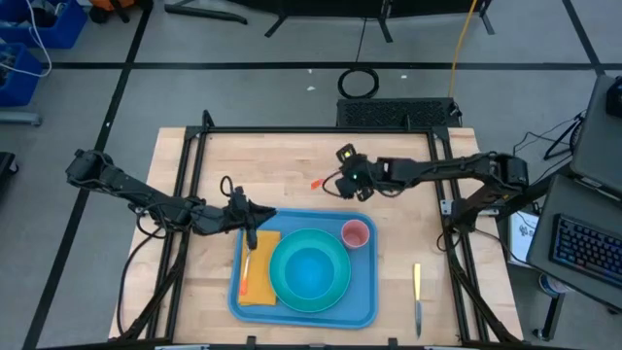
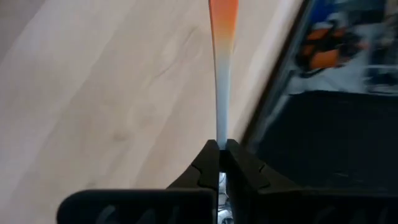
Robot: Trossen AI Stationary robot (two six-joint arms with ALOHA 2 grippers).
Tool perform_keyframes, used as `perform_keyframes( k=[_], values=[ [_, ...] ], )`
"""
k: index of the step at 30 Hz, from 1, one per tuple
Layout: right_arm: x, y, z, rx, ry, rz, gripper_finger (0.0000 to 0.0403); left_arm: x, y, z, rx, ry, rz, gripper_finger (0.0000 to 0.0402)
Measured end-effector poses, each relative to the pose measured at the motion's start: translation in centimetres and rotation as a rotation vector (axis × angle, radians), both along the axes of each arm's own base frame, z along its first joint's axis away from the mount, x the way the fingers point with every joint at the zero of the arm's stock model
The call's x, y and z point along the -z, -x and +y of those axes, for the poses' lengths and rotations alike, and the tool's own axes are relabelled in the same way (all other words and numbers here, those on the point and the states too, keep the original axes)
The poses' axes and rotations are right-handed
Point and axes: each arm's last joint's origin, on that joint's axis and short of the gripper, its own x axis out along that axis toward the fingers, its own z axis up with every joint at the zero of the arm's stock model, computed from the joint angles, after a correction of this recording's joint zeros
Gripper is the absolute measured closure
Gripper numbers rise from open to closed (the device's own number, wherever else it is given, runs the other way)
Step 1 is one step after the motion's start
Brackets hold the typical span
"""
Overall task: Set up tray
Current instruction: Put the orange spoon on the yellow napkin to the right of the orange fork
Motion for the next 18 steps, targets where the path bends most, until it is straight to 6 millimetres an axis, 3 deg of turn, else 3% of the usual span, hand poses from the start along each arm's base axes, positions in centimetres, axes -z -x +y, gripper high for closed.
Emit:
perform_keyframes(
  k=[11,18],
  values=[
    [-2.1,-2.2,5.9,-0.134,0.280,-0.148,0.0403,0.1,0.0,-0.3,0.086,0.063,0.007,0.0355],
    [-2.5,-2.5,7.9,-0.210,0.209,-0.246,0.0403,0.0,-0.1,-0.4,0.121,0.041,0.009,0.0355]
  ],
)
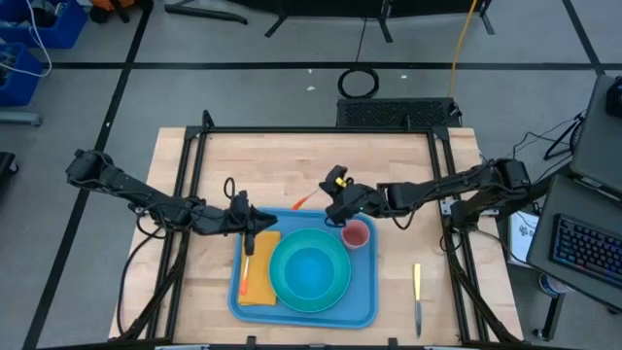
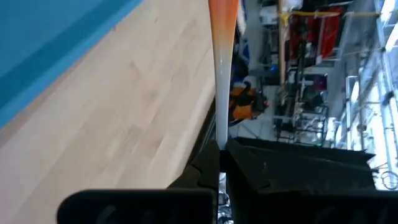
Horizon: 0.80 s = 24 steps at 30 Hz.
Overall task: Set up tray
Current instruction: Put the orange spoon on the yellow napkin to the right of the orange fork
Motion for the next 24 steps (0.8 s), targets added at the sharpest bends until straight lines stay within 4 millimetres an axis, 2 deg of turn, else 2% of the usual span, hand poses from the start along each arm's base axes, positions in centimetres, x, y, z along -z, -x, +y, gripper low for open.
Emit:
perform_keyframes(
  k=[7,14,24],
  values=[
    [-0.1,-0.1,1.4,-0.106,0.017,0.014,0.0403,0.0,-0.2,0.3,0.020,0.064,-0.005,0.0355],
    [-0.1,-0.1,1.5,-0.112,0.024,0.017,0.0402,0.0,-0.6,1.0,0.086,0.134,-0.002,0.0351],
    [0.2,-0.1,1.5,-0.117,0.015,0.025,0.0402,0.0,-0.8,1.8,0.084,0.179,-0.010,0.0245]
  ],
)
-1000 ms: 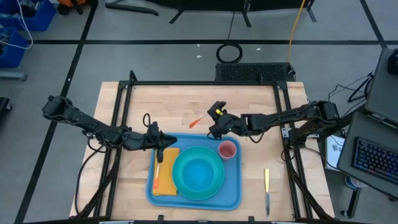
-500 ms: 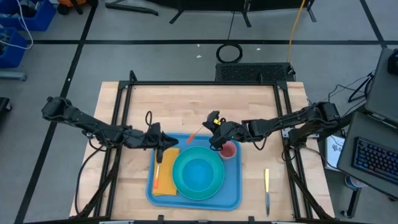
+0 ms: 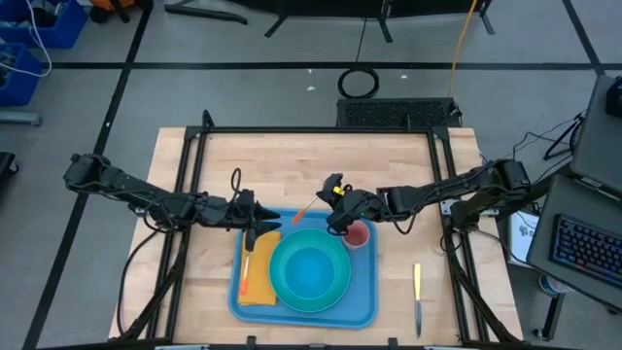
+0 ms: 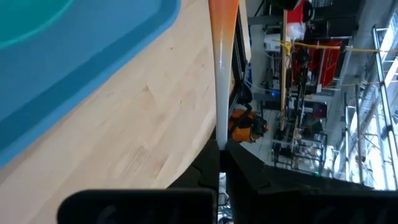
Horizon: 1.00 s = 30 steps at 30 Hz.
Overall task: Set up tray
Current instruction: Put the orange spoon on the yellow napkin to the right of the orange fork
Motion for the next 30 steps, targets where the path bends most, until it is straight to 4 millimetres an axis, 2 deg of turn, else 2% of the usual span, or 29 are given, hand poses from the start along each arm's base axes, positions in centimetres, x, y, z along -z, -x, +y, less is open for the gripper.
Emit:
perform_keyframes(
  k=[4,9,13,21,26,30],
  values=[
    [0.3,-0.2,0.1,-0.030,-0.034,0.003,0.0402,0.2,-0.2,0.3,-0.016,0.022,0.008,0.0226],
    [0.8,-0.4,0.1,-0.032,-0.029,0.019,0.0402,0.5,-0.6,0.9,-0.035,0.041,0.011,0.0228],
    [1.6,-0.8,0.2,-0.032,-0.030,0.035,0.0402,0.2,-1.0,0.9,0.020,0.063,-0.034,0.0233],
    [1.5,-0.9,0.3,-0.052,-0.043,0.021,0.0402,1.2,-1.9,1.0,0.032,0.073,-0.013,0.0232],
    [1.6,-0.9,0.3,-0.051,-0.044,0.030,0.0402,0.9,-2.2,0.8,0.077,0.088,-0.071,0.0231],
    [1.5,-0.9,0.3,-0.054,-0.047,0.018,0.0402,1.3,-2.4,0.7,0.073,0.086,-0.056,0.0231]
  ],
)
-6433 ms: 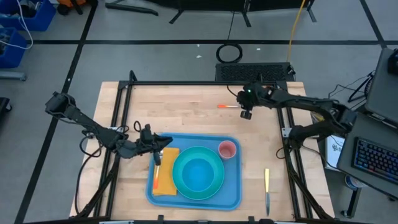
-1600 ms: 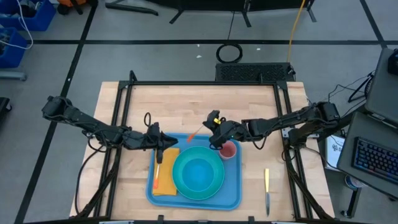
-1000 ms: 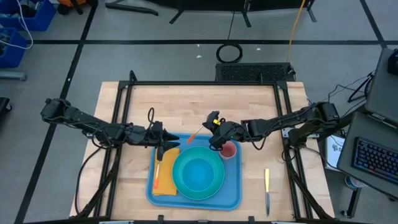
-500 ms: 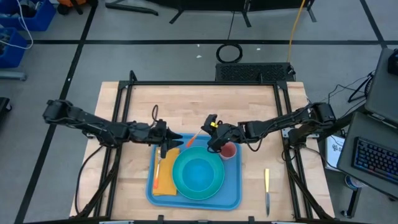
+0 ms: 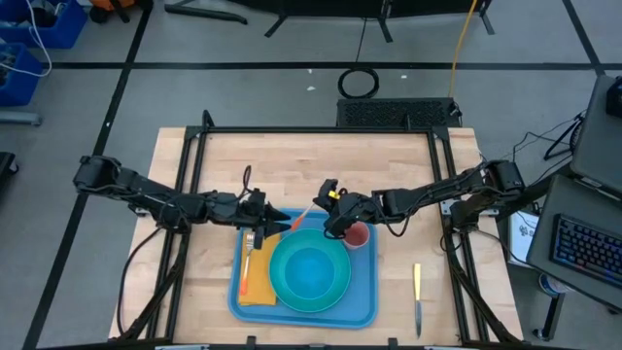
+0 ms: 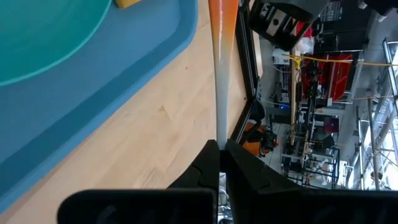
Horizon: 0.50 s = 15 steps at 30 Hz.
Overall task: Set up tray
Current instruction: Put the orange spoon on the yellow napkin to the right of the orange fork
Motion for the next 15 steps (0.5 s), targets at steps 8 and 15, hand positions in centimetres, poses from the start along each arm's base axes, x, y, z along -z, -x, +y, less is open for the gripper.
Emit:
perform_keyframes(
  k=[8,15],
  values=[
    [0.0,0.0,0.0,0.001,-0.005,-0.004,0.0402,-0.4,-1.9,-0.5,0.044,-0.005,0.013,0.0231],
    [0.1,0.1,0.0,0.012,-0.018,0.001,0.0402,-0.4,-3.1,-0.7,0.043,-0.028,0.109,0.0231]
  ],
)
